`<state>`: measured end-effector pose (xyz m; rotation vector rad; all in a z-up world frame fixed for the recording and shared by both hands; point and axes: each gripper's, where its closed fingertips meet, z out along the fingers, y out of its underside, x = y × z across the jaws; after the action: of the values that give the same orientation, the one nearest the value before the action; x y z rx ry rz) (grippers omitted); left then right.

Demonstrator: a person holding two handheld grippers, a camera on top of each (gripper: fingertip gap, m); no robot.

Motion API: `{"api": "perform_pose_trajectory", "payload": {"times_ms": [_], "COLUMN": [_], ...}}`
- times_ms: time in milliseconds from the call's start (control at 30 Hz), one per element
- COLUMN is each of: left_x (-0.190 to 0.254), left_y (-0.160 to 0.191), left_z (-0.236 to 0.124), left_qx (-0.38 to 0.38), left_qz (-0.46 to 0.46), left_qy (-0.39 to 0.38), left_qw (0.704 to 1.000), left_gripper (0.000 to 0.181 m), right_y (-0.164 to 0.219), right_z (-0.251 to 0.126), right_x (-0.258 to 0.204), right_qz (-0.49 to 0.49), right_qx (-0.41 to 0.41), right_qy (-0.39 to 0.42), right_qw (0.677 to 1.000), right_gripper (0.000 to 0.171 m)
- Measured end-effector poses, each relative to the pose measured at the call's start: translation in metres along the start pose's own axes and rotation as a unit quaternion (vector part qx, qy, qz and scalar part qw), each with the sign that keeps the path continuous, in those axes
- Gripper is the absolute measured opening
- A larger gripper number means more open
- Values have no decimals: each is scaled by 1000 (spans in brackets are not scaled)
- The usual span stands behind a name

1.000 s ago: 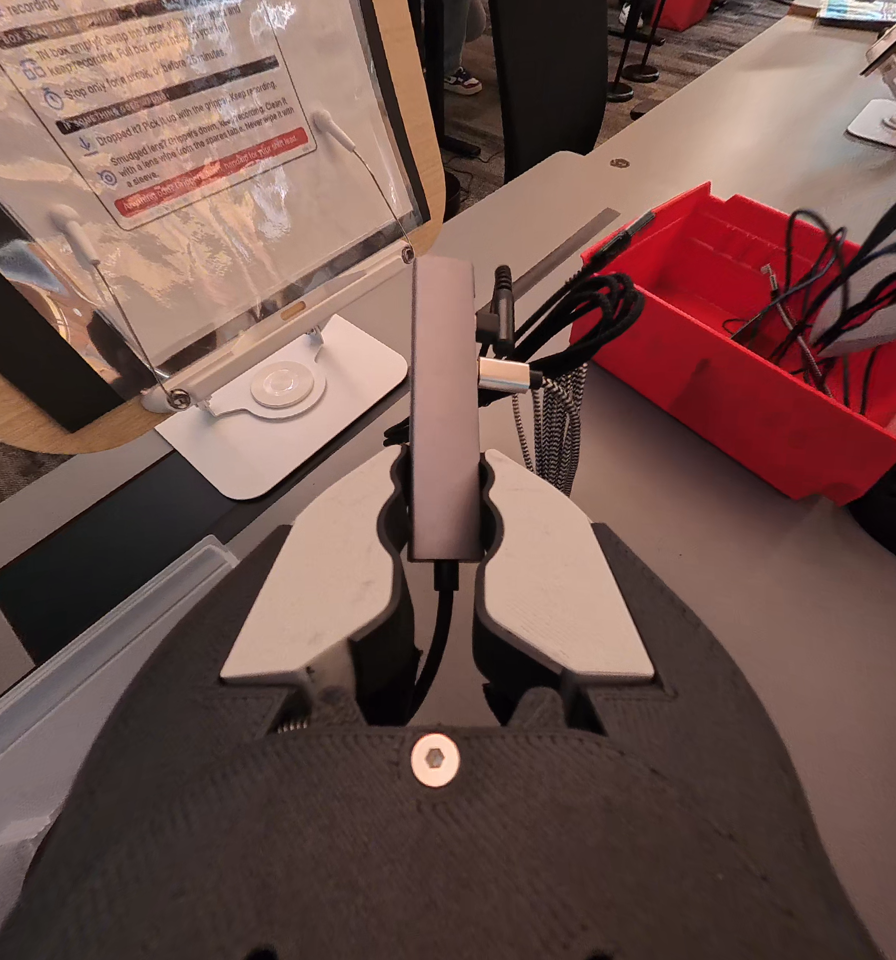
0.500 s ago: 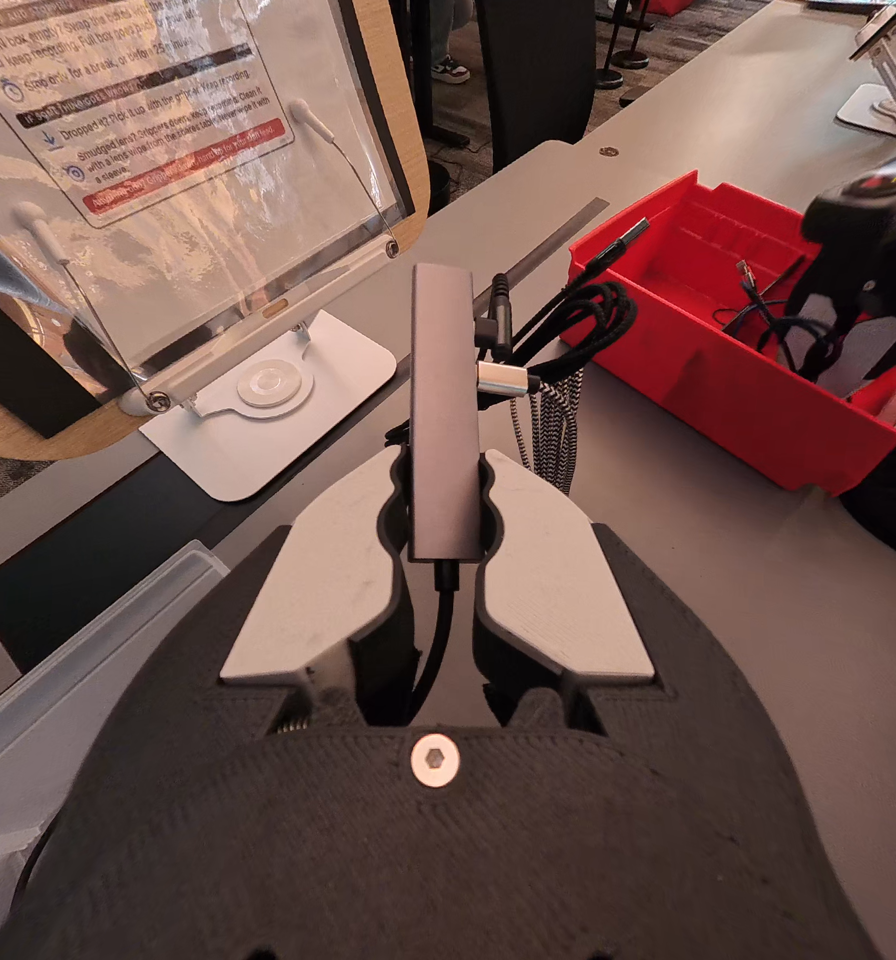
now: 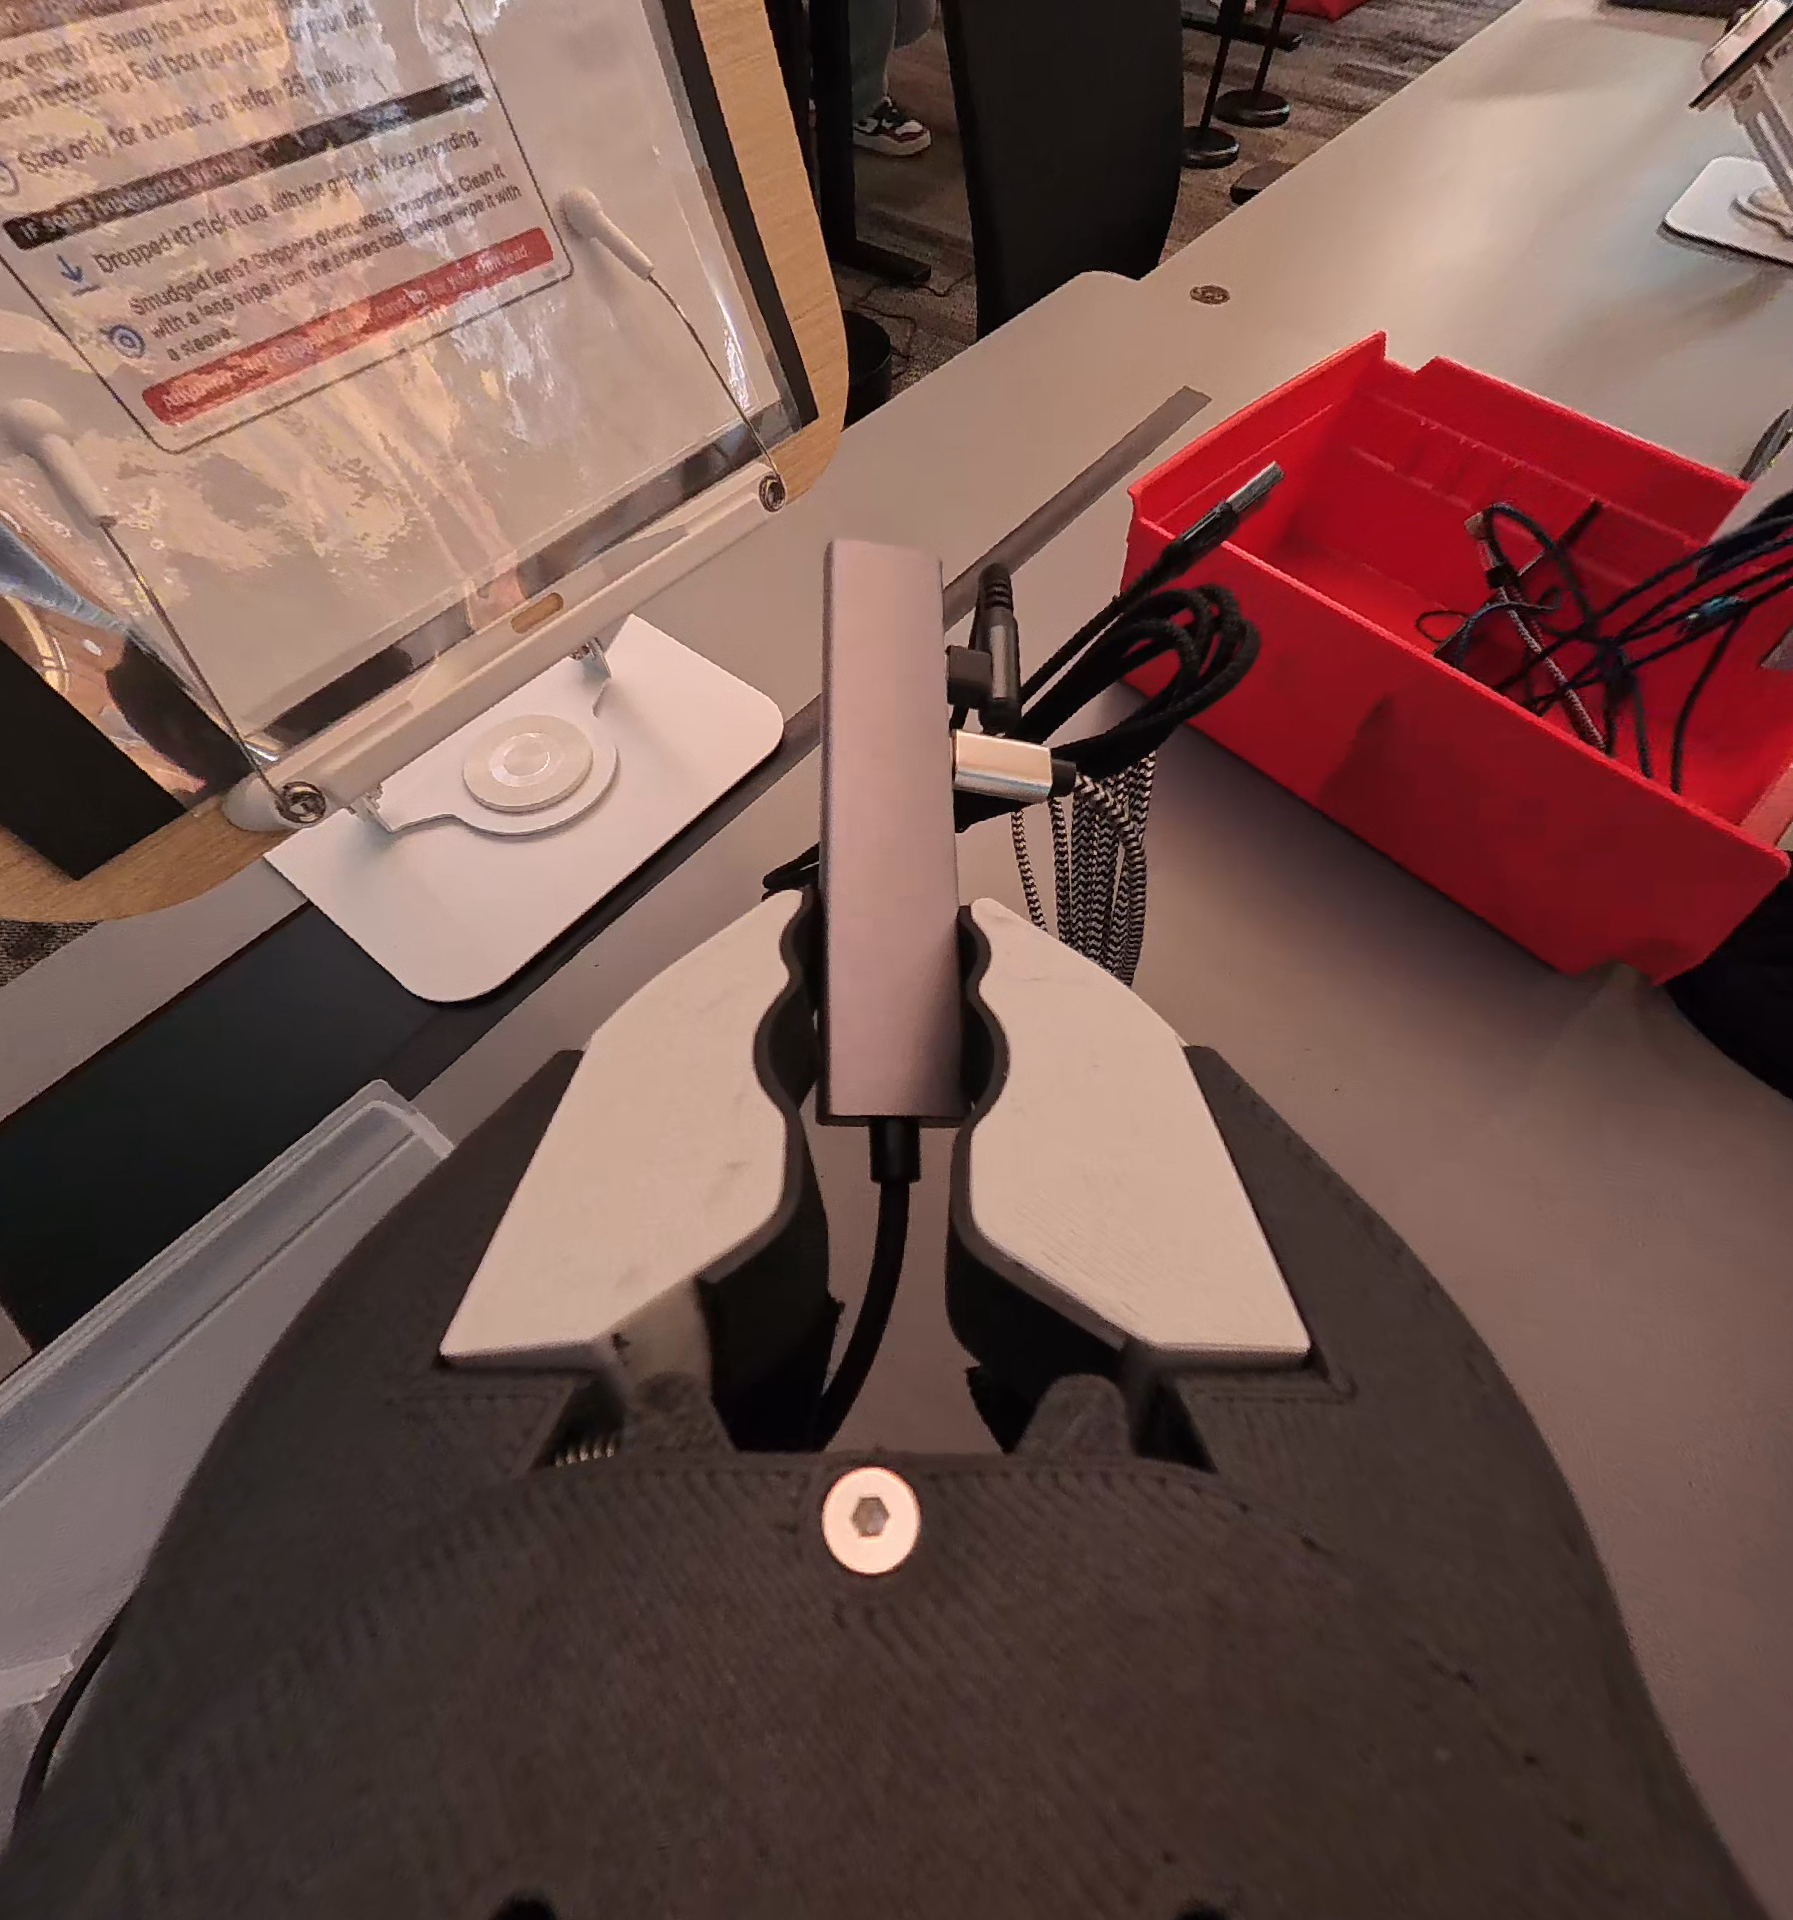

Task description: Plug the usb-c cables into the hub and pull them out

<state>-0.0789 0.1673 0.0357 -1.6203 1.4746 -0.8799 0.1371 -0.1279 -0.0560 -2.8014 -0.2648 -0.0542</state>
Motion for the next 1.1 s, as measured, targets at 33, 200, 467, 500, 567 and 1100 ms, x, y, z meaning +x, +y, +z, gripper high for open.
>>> {"api": "perform_pose_trajectory", "payload": {"times_ms": [33,200,467,500,567,1100], "left_x": [0,2,8,9,13,59], "left_y": [0,-2,-11,-13,-15,-33], "left_z": [0,-1,-2,-2,-2,1], "left_qx": [0,4,25,28,31,97], "left_qz": [0,3,68,80,96,74], "left_qy": [0,0,-31,-38,-46,-5], "left_qw": [1000,1000,997,996,994,992], "left_gripper": [22,22,22,22,22,22], "right_y": [-2,-10,-78,-92,-123,-266], "right_z": [-2,-3,-67,-80,-106,-81], "right_x": [3,8,-8,-10,-20,-140], "right_qz": [6,25,-53,-58,-73,-80], "right_qx": [5,10,180,212,287,623], "right_qy": [8,16,114,136,172,152], "right_qw": [1000,1000,976,966,940,763], "right_gripper": [51,54,61,63,63,31]}}
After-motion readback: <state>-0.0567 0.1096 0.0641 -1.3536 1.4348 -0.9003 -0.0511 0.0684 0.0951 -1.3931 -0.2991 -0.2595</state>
